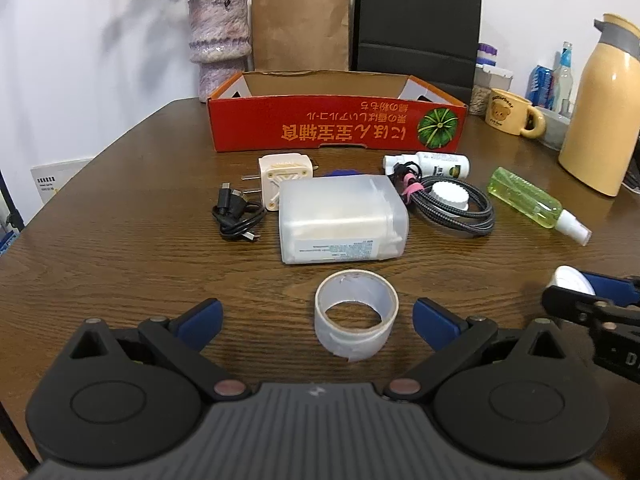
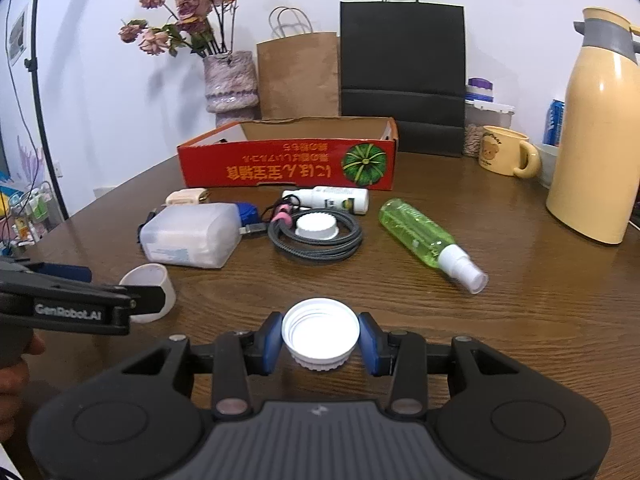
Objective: Organize rigid objects
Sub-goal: 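Grasp the white bottle cap with the right gripper while the left gripper approaches the clear tape roll, then grasp the clear tape roll with the left gripper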
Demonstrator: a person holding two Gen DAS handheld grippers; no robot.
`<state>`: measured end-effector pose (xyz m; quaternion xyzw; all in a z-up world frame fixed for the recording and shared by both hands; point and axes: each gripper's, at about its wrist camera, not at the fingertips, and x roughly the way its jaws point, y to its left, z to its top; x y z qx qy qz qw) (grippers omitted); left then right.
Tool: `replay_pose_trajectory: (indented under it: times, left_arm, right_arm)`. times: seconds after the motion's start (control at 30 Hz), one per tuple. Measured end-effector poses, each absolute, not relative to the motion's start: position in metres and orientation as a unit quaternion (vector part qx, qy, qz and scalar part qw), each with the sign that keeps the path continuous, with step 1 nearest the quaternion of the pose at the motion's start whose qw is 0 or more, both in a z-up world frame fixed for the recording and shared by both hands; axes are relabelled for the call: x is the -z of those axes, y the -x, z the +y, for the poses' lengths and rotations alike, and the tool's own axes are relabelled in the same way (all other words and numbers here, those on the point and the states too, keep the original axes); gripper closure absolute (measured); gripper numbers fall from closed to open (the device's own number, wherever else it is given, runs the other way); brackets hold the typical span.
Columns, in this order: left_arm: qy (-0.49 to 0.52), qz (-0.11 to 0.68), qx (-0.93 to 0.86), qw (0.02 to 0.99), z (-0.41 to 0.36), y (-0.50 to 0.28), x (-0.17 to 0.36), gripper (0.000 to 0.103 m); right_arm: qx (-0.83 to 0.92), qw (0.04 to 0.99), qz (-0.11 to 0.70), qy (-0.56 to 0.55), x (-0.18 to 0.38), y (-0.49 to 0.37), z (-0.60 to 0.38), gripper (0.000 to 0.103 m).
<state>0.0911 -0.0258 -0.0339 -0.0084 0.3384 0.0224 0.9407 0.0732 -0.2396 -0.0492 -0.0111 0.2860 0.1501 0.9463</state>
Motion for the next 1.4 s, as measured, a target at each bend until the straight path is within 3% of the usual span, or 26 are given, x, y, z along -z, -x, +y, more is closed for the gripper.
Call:
replay_pose_trajectory:
  times: [0.2, 0.4, 0.53, 0.57, 1.07, 1.4]
  left_arm:
    - [-0.002, 0.336, -0.027, 0.941, -0.034, -0.097, 0.037, 0.003]
    - [0.003, 0.334, -0.017, 0.943, -0.035, -0.096, 0.039, 0.024]
    - [0.009, 0.330, -0.007, 0.944, -0.035, -0.096, 0.040, 0.056]
    - [0.012, 0.328, -0.005, 0.944, -0.034, -0.096, 0.040, 0.059]
    - [0.030, 0.300, 0.008, 0.954, -0.024, -0.084, 0.025, 0.059]
    - [0.037, 0.255, 0.010, 0.966, -0.010, -0.080, -0.013, 0.059]
  right_arm:
    - [-0.148, 0.946, 0.288, 0.009, 0.051, -0.077, -0.243, 0.064]
    - [-0.147, 0.946, 0.290, 0.010, 0.053, -0.078, -0.242, 0.064]
    - [-0.144, 0.946, 0.289, 0.011, 0.052, -0.077, -0.241, 0.064]
    - [-0.144, 0.947, 0.288, 0.011, 0.052, -0.077, -0.241, 0.064]
    - [-0.134, 0.952, 0.275, 0.014, 0.044, -0.071, -0.238, 0.064]
    - [-0.136, 0.960, 0.244, 0.017, 0.021, -0.073, -0.230, 0.064]
